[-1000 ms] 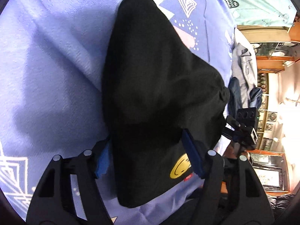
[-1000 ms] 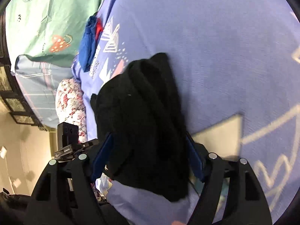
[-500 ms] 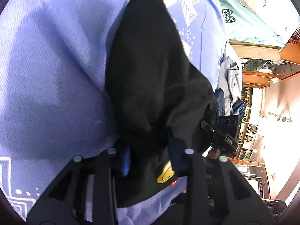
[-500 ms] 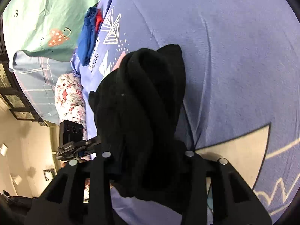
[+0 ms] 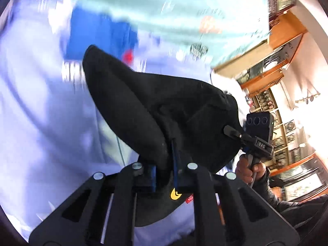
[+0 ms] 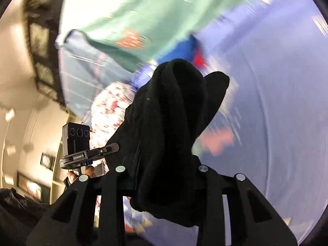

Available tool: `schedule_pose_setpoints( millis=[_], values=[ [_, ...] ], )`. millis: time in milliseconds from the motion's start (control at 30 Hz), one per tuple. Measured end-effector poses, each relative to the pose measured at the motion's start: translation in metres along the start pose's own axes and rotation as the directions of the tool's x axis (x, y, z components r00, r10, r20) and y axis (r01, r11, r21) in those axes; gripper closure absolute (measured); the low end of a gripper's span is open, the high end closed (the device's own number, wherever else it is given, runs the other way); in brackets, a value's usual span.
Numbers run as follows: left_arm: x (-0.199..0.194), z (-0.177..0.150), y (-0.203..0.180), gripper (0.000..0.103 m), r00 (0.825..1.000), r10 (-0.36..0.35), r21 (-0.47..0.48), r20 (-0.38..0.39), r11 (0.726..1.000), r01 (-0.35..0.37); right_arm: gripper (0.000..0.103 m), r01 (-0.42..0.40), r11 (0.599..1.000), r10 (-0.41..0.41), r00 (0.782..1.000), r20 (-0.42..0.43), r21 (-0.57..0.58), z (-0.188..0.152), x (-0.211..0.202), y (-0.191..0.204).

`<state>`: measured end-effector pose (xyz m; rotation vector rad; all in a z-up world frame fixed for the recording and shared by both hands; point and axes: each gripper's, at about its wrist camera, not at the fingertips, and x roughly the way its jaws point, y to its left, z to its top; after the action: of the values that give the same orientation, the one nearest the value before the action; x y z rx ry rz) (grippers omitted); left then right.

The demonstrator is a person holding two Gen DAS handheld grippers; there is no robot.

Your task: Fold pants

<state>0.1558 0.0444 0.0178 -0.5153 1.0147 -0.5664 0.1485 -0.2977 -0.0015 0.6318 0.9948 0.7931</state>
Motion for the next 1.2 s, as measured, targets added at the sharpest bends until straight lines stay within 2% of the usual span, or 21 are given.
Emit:
schedule_pose_setpoints(
  millis=[67, 133, 233, 300, 400, 467, 533, 600, 633, 667, 700, 733, 767, 800, 867, 900, 933, 1033, 1100, 1167, 1200],
  values=[
    [-0.016, 0.042, -0.007, 0.092, 0.997, 0.035, 0.056, 0.064, 0.998, -0.038, 0.071, -0.008, 0.996, 0.01, 1.0, 0.016, -0.091, 0.045, 0.015, 0.023],
    [-0.028, 0.074, -0.002, 0.092, 0.991, 0.066, 0.063, 0.113, 0.995, -0.073, 0.071, -0.004, 0.987, 0.009, 1.0, 0.028, -0.163, 0.085, 0.032, 0.041],
    [-0.037, 0.124, 0.009, 0.092, 0.971, 0.126, 0.071, 0.201, 0.987, -0.143, 0.071, 0.008, 0.972, 0.002, 0.999, 0.039, -0.237, 0.148, 0.07, 0.064],
    [-0.034, 0.151, 0.025, 0.092, 0.962, 0.161, 0.067, 0.22, 0.981, -0.18, 0.071, 0.033, 0.96, -0.022, 0.999, 0.043, -0.277, 0.182, 0.1, 0.07],
    [-0.013, 0.185, 0.06, 0.092, 0.952, 0.211, 0.024, 0.221, 0.975, -0.221, 0.071, 0.08, 0.96, -0.07, 0.996, 0.047, -0.27, 0.217, 0.143, 0.059],
    [0.011, 0.202, 0.085, 0.091, 0.945, 0.253, 0.001, 0.209, 0.966, -0.259, 0.071, 0.117, 0.961, -0.109, 0.993, 0.045, -0.249, 0.229, 0.169, 0.042],
    [0.036, 0.205, 0.107, 0.091, 0.938, 0.29, -0.009, 0.19, 0.956, -0.294, 0.071, 0.163, 0.962, -0.156, 0.987, 0.048, -0.221, 0.234, 0.191, 0.021],
    [0.062, 0.205, 0.138, 0.09, 0.931, 0.334, -0.028, 0.145, 0.942, -0.334, 0.07, 0.241, 0.948, -0.237, 0.971, 0.043, -0.21, 0.236, 0.216, -0.001],
    [0.072, 0.203, 0.154, 0.09, 0.92, 0.368, -0.037, 0.131, 0.93, -0.367, 0.068, 0.291, 0.932, -0.289, 0.956, 0.038, -0.216, 0.236, 0.226, -0.014],
    [0.08, 0.199, 0.164, 0.077, 0.904, 0.406, -0.042, 0.135, 0.914, -0.404, 0.067, 0.399, 0.886, -0.402, 0.915, 0.039, -0.235, 0.235, 0.242, -0.027],
    [0.086, 0.194, 0.175, 0.068, 0.894, 0.421, -0.055, 0.153, 0.907, -0.418, 0.047, 0.503, 0.826, -0.509, 0.86, 0.045, -0.253, 0.233, 0.253, -0.037],
    [0.087, 0.19, 0.183, 0.047, 0.889, 0.427, -0.08, 0.166, 0.904, -0.419, 0.022, 0.575, 0.775, -0.583, 0.811, 0.057, -0.263, 0.232, 0.261, -0.046],
    [0.086, 0.187, 0.191, 0.028, 0.876, 0.449, -0.123, 0.179, 0.893, -0.432, 0.011, 0.655, 0.718, -0.652, 0.751, 0.103, -0.235, 0.231, 0.262, -0.054],
    [0.086, 0.185, 0.198, 0.024, 0.874, 0.452, -0.152, 0.181, 0.89, -0.429, 0.001, 0.677, 0.706, -0.669, 0.734, 0.118, -0.21, 0.231, 0.262, -0.059],
    [0.085, 0.182, 0.21, 0.021, 0.889, 0.421, -0.189, 0.178, 0.902, -0.389, 0.001, 0.653, 0.733, -0.645, 0.756, 0.108, -0.189, 0.232, 0.265, -0.067],
    [0.085, 0.181, 0.214, 0.021, 0.897, 0.402, -0.201, 0.182, 0.908, -0.367, 0.001, 0.648, 0.737, -0.64, 0.761, 0.108, -0.192, 0.233, 0.265, -0.07],
    [0.084, 0.181, 0.214, 0.021, 0.898, 0.399, -0.201, 0.185, 0.91, -0.363, 0.001, 0.648, 0.735, -0.641, 0.76, 0.11, -0.199, 0.234, 0.266, -0.071],
    [0.083, 0.182, 0.212, 0.021, 0.895, 0.405, -0.193, 0.187, 0.908, -0.371, 0.001, 0.655, 0.723, -0.648, 0.753, 0.111, -0.22, 0.236, 0.267, -0.072],
    [0.075, 0.182, 0.204, 0.023, 0.891, 0.411, -0.209, 0.195, 0.905, -0.371, 0.002, 0.651, 0.728, -0.643, 0.757, 0.115, -0.215, 0.235, 0.261, -0.063],
    [0.062, 0.182, 0.196, 0.023, 0.877, 0.422, -0.188, 0.229, 0.903, -0.386, 0.004, 0.647, 0.733, -0.628, 0.762, 0.156, -0.212, 0.233, 0.246, -0.053],
    [0.056, 0.177, 0.188, 0.018, 0.876, 0.42, -0.18, 0.237, 0.905, -0.385, 0.004, 0.644, 0.736, -0.619, 0.765, 0.177, -0.21, 0.231, 0.237, -0.049]
  ],
)
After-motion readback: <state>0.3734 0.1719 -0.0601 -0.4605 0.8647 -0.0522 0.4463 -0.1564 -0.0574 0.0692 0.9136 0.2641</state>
